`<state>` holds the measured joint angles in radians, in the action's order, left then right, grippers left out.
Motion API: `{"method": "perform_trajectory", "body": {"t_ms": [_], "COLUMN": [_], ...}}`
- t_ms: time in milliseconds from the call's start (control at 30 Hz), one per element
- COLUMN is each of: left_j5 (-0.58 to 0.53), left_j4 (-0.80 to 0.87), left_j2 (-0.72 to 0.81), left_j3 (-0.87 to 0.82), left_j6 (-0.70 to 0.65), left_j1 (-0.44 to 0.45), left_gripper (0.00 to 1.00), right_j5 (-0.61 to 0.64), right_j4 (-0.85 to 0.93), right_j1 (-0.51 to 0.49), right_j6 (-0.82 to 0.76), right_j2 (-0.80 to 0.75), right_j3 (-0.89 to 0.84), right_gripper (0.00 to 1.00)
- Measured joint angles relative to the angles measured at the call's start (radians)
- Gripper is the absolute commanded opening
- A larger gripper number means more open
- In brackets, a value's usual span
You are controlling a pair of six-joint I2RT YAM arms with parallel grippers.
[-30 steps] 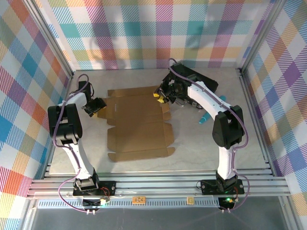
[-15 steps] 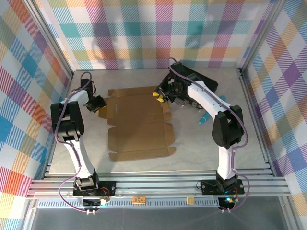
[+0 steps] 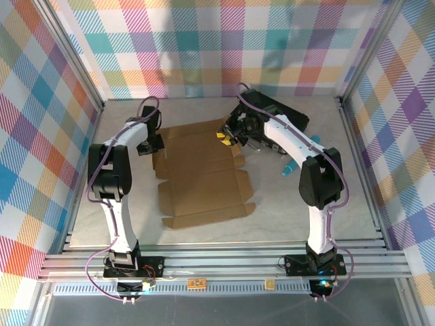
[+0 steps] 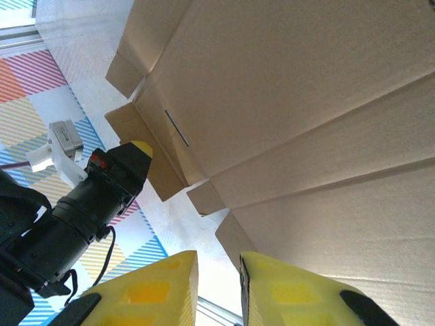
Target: Fold the paper box
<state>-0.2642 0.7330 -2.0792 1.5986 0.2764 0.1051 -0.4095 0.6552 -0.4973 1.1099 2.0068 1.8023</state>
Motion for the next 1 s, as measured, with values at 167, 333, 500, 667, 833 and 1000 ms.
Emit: {"method": "perform_trajectory", "body": {"t_ms": [167, 333, 500, 667, 833, 1000], "left_j5": [-0.105, -0.132, -0.167, -0.171, -0.115, -0.058], "left_j4": [0.063, 0.087, 0.062, -0.179, -0.590, -0.870], "left_j2": [-0.059, -0.072, -0.046, 0.254, 0.665, 0.804], "left_j3": [0.054, 0.055, 0.026, -0.250, -0.532, -0.717], "left_j6": [0.014, 0.021, 0.013, -0.067, -0.176, -0.203], "left_j1": [0.044, 0.043, 0.043, 0.064, 0.109, 0.114], "left_gripper": [0.10, 0.01, 0.00, 0.00, 0.00, 0.00], "right_j5": [0.000, 0.000, 0.001, 0.018, 0.061, 0.114], "right_j4": [-0.009, -0.010, -0.007, 0.014, 0.013, -0.038], "right_j1": [0.000, 0.000, 0.000, 0.000, 0.000, -0.015], "right_j6": [0.003, 0.005, 0.035, 0.117, 0.272, 0.451], "right_j2": [0.000, 0.000, 0.000, 0.001, 0.001, 0.029], "right_j3": [-0.009, -0.009, -0.009, 0.051, 0.134, 0.203], "right_gripper": [0.24, 0.24, 0.29, 0.42, 0.58, 0.64]}}
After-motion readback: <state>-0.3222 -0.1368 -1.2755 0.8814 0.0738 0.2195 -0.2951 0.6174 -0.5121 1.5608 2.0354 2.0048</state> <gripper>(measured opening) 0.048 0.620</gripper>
